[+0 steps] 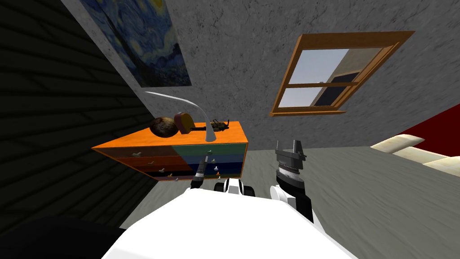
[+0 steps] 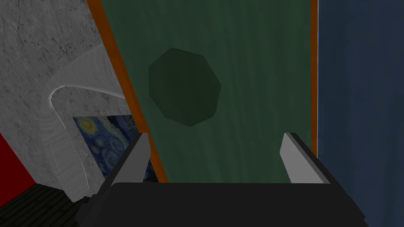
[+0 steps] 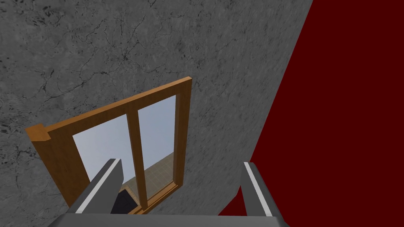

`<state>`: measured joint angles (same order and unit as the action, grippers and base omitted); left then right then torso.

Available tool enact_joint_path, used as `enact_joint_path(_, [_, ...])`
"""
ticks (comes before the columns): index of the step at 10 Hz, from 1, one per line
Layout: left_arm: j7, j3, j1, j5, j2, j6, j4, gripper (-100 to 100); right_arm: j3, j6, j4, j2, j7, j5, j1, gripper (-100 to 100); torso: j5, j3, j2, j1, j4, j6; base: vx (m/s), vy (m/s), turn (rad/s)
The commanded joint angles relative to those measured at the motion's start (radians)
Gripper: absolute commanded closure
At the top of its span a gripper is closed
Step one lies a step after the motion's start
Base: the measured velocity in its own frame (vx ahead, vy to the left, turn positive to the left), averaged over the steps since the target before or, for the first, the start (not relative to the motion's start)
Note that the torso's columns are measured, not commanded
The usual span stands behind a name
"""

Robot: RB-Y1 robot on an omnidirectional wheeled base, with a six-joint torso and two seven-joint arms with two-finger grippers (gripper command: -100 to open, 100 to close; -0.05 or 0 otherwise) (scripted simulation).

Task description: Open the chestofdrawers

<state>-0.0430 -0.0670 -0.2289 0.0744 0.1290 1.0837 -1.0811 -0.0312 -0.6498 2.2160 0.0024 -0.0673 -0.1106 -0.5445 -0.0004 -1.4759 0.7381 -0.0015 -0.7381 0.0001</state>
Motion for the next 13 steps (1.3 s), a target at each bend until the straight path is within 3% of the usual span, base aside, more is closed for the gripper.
enact_joint_path(1, [-0.011,-0.014,0.013,-0.006,-0.016,-0.048,-0.026,-100,0.000,0.000,0.000,0.000,0.000,0.000,0.000,0,0.000,0.000,0.000,0.001,0.000,0.000,-0.036,-0.075,0.067])
enact_joint_path(5, [-0.026,-0.035,0.033,-0.015,-0.004,-0.108,-0.054,-100,0.000,0.000,0.000,0.000,0.000,0.000,0.000,0,0.000,-0.001,-0.001,0.002,0.000,0.000,-0.029,-0.075,0.055])
enact_joint_path(9, [-0.035,-0.048,0.046,-0.021,-0.095,-0.145,-0.070,-100,0.000,0.000,0.000,0.000,0.000,0.000,0.000,0,0.001,0.000,0.000,0.003,0.000,0.000,-0.023,-0.053,0.036])
enact_joint_path(10, [-0.034,-0.047,0.046,-0.021,-0.077,-0.142,-0.067,-100,0.000,0.000,0.000,0.000,0.000,0.000,0.000,0,0.001,0.000,0.000,0.003,0.000,0.000,-0.007,-0.011,0.002])
enact_joint_path(13, [-0.030,-0.054,0.087,-0.025,-0.067,-0.206,-0.091,-100,0.000,0.000,0.000,0.000,0.000,0.000,0.000,0,0.000,-0.001,-0.001,0.002,0.000,0.000,0.006,-0.011,0.011])
